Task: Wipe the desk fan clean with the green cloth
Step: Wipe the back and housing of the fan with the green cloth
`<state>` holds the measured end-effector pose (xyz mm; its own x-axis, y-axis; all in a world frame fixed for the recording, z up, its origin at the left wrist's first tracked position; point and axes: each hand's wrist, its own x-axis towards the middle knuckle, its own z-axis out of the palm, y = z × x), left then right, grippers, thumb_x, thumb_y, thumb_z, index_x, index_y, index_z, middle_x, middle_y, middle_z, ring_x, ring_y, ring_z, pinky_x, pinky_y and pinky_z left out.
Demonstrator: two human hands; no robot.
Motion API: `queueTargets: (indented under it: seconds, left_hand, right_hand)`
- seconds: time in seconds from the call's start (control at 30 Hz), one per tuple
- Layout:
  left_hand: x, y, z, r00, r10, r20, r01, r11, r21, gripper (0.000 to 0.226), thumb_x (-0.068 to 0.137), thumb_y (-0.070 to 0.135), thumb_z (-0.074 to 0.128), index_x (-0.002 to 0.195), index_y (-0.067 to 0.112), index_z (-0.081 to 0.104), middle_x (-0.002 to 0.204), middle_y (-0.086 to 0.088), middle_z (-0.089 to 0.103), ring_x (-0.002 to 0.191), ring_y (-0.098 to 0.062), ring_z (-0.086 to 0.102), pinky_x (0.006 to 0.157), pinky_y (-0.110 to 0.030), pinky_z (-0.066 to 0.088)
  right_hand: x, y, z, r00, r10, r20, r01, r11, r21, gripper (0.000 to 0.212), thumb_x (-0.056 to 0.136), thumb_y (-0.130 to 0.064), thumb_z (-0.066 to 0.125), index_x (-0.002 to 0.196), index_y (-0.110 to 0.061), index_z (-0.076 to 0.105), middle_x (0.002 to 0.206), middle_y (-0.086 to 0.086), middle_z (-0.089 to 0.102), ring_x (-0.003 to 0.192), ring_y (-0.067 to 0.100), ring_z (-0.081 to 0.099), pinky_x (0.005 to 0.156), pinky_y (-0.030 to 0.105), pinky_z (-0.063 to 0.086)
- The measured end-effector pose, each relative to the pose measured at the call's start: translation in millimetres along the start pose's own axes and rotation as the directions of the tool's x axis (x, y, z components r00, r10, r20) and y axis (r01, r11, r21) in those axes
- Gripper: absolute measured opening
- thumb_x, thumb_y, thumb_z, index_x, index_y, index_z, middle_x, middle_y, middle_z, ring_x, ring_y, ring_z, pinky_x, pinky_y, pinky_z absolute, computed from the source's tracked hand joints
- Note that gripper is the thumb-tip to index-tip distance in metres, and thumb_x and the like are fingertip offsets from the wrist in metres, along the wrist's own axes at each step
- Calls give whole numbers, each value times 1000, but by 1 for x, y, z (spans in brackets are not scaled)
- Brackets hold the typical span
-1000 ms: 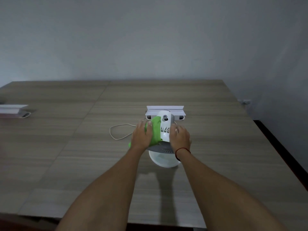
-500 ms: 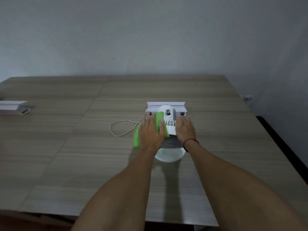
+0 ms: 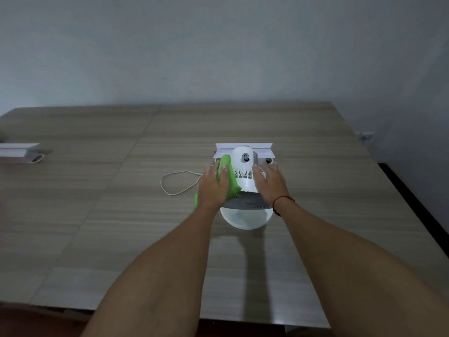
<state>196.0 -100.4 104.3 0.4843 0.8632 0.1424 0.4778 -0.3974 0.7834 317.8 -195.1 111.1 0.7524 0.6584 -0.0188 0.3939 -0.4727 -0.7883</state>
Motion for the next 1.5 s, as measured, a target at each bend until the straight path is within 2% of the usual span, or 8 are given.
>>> queueTargets:
  seconds: [0.17, 0.47, 0.6, 0.77, 1.0, 1.13, 1.3, 1.5]
  left_hand:
    - [5, -6, -3, 985, -165, 47, 171, 966, -192, 53, 99, 43, 26, 109, 6, 62, 111, -16, 65, 105, -30, 59, 96, -41, 45]
    - [8, -25, 0, 820, -523, 231, 571, 726, -383, 71, 92, 62, 23, 123, 10, 62, 126, -17, 62, 115, -33, 58, 106, -46, 43]
    - [2, -3, -1, 868, -484, 116, 496, 825, -272, 67, 99, 48, 21, 127, -1, 56, 131, -22, 57, 122, -36, 53, 105, -40, 39]
    - [-21, 14, 8, 973, -177, -146, 166, 982, -89, 62, 93, 44, 25, 129, 0, 49, 129, -23, 56, 122, -39, 50, 103, -46, 40]
    - [-13, 5, 3, 990, 24, -137, -29, 999, -35, 51, 91, 41, 27, 108, 4, 56, 108, -16, 62, 104, -33, 54, 91, -41, 42]
    - [-3, 2, -4, 998, -2, -61, -4, 995, -96, 44, 96, 39, 32, 99, 3, 58, 99, -16, 62, 96, -32, 55, 79, -33, 36]
    - [8, -4, -3, 983, -180, 25, 180, 945, -274, 47, 100, 37, 32, 107, 2, 62, 110, -16, 63, 102, -28, 56, 88, -34, 40]
    - [22, -50, 19, 860, -423, 286, 509, 675, -534, 67, 80, 66, 36, 111, 18, 70, 116, -10, 70, 112, -30, 63, 105, -49, 45]
  right_hand:
    - [0, 2, -4, 999, -21, 35, 21, 999, -24, 84, 75, -68, 18, 132, -18, 52, 141, 9, 50, 130, 31, 44, 109, 49, 37]
    - [-2, -2, -8, 999, -36, 37, 37, 998, -41, 67, 81, -60, 20, 109, -13, 59, 116, 11, 61, 109, 32, 55, 96, 50, 47]
    - [-2, -10, -13, 1000, 6, 14, -5, 1000, -16, 68, 82, -58, 24, 119, -11, 57, 125, 18, 57, 119, 39, 51, 102, 47, 42]
    - [-4, -10, -15, 999, 40, 19, -40, 999, -6, 52, 95, -41, 33, 130, -7, 51, 139, 19, 50, 127, 37, 45, 106, 43, 37]
    - [-7, -13, -14, 999, 28, 28, -28, 1000, 10, 55, 87, -50, 29, 109, -10, 60, 113, 17, 64, 108, 35, 56, 95, 42, 46]
    - [-4, -12, -15, 999, 27, 30, -27, 1000, 13, 44, 95, -42, 35, 109, -10, 61, 112, 16, 64, 107, 34, 57, 92, 39, 45]
    - [3, -3, -18, 998, -6, 59, 4, 999, 38, 34, 93, -37, 37, 95, -12, 60, 100, 9, 63, 94, 26, 56, 78, 30, 40]
    - [9, 3, -23, 997, -68, 45, 66, 997, 36, 40, 92, -35, 37, 107, -14, 66, 103, 6, 64, 94, 22, 56, 79, 28, 39]
